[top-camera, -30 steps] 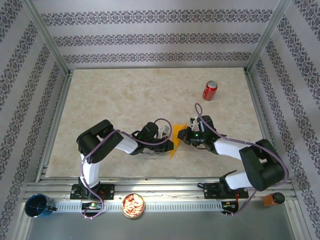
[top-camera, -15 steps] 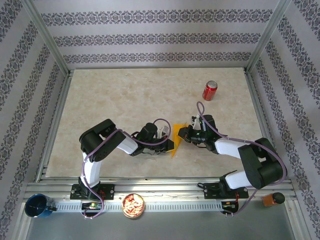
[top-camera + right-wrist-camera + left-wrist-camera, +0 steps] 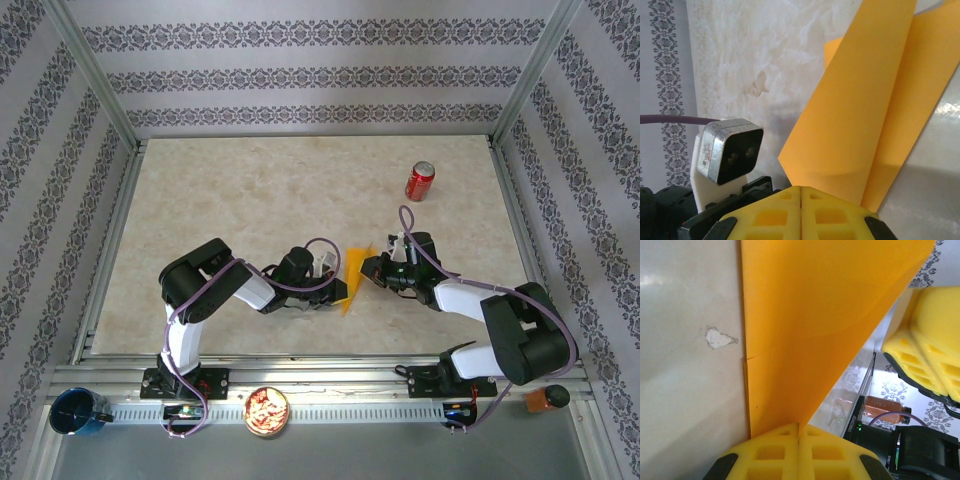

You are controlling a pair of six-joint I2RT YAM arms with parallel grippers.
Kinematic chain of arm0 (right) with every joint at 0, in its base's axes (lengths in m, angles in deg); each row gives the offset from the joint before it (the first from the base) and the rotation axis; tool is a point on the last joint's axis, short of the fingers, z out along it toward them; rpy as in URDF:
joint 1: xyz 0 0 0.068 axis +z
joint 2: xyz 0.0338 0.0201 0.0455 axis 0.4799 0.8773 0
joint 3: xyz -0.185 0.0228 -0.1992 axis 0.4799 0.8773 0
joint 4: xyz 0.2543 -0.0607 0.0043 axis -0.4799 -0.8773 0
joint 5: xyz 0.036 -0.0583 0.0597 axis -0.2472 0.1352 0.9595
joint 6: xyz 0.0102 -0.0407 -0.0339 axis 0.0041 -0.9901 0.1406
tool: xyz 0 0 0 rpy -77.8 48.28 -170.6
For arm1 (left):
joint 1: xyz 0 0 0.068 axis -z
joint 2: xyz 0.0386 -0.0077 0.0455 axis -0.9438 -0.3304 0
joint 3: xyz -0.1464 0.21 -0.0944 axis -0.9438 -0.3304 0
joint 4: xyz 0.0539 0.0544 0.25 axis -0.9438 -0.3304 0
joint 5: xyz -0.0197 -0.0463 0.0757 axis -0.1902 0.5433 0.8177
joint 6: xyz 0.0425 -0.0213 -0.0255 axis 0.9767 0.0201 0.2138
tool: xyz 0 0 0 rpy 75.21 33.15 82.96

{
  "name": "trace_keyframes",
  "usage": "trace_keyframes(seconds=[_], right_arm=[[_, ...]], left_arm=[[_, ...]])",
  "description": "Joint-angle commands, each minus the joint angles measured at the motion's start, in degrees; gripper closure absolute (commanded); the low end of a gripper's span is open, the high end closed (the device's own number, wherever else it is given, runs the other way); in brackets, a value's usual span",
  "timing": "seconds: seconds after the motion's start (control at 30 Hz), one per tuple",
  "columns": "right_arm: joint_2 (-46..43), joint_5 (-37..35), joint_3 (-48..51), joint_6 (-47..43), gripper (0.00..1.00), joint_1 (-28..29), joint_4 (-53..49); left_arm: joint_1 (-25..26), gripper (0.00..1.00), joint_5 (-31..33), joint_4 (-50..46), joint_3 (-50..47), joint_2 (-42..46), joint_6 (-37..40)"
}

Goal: Fold a paper plane with a square sheet of paper (pick it up from the middle)
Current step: Fold the wing for the fifth time at the center of the table.

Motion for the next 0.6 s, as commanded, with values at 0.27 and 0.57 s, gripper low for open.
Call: trace_keyframes(seconds=[0.27,0.57], right_arm=[[2.64,2.95,-0.74,-0.91,0.92,-0.27,1.9],[7.56,4.19,-4.29,-1.99,0.92,1.04,2.27]], left_arm=[[-0.44,1.0,0.79,3.3,-2.11,-1.84,-2.44],[-0.81,1.0,0.11,4.42,-2.26,-3.18,-4.79]])
